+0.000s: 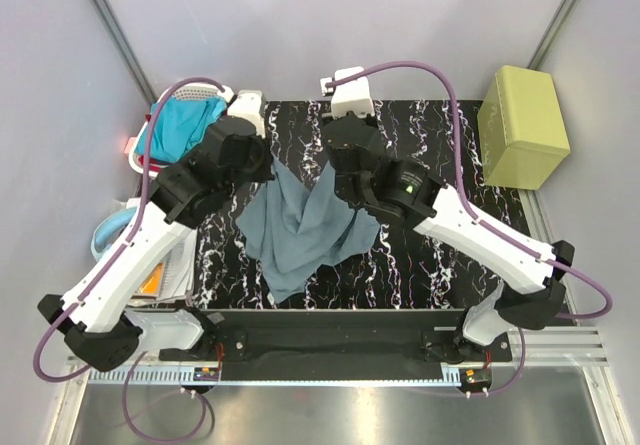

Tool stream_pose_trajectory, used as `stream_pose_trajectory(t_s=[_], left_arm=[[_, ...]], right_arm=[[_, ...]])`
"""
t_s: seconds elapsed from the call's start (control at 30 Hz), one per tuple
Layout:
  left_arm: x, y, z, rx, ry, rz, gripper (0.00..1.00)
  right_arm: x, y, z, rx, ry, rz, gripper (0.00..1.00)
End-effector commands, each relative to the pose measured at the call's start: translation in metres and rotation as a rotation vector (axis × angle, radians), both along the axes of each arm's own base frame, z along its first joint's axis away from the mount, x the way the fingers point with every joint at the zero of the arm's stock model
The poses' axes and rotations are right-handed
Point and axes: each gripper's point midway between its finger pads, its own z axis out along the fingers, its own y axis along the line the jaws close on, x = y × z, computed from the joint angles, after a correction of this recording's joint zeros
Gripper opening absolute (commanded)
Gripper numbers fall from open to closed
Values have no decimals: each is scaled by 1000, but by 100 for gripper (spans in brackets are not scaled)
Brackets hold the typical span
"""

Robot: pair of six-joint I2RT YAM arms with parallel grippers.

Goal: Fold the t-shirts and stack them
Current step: Flatten out the tshirt

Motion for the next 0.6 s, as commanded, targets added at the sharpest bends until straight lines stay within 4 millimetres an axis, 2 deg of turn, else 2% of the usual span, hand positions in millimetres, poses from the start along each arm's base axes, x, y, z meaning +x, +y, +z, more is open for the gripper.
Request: stream_pose_trajectory(t_s=[0.0, 0.03, 0.07, 0.1, 0.17, 0.2, 0.23, 0.27, 0.3, 0.33, 0.37, 0.47, 0.5, 0.57], left_arm=[[31, 6, 68, -65, -162, 58, 0], [35, 5, 72, -52, -159, 47, 0], [43, 4, 77, -46, -163, 50, 0], [59, -2, 85, -41, -176, 58, 0], [76, -5, 90, -6, -189, 63, 0], [82, -2, 111, -21, -230, 80, 0], [100, -7, 97, 15, -197, 86, 0], [104, -6, 118, -19, -237, 94, 0], [112, -5, 121, -27, -243, 103, 0], [124, -12, 115, -19, -233, 99, 0], [125, -11, 131, -47, -269, 102, 0], [136, -17, 148, -94, -314, 79, 0], [137, -15, 152, -107, -324, 81, 0], [129, -16, 167, -138, -351, 59, 0]], right_arm=[[3, -32, 42, 122, -67, -84, 0], [10, -30, 47, 129, -72, -77, 0], [21, -38, 49, 135, -77, -98, 0], [29, -43, 52, 141, -82, -108, 0], [44, -45, 61, 159, -97, -111, 0], [56, -56, 64, 163, -105, -143, 0], [66, -53, 70, 164, -115, -140, 0], [72, -56, 75, 166, -125, -150, 0], [80, -62, 79, 163, -136, -170, 0], [88, -59, 90, 153, -157, -168, 0], [91, -59, 99, 161, -182, -169, 0], [92, -59, 128, 208, -263, -145, 0], [86, -63, 142, 232, -292, -141, 0], [80, -62, 153, 263, -317, -117, 0]])
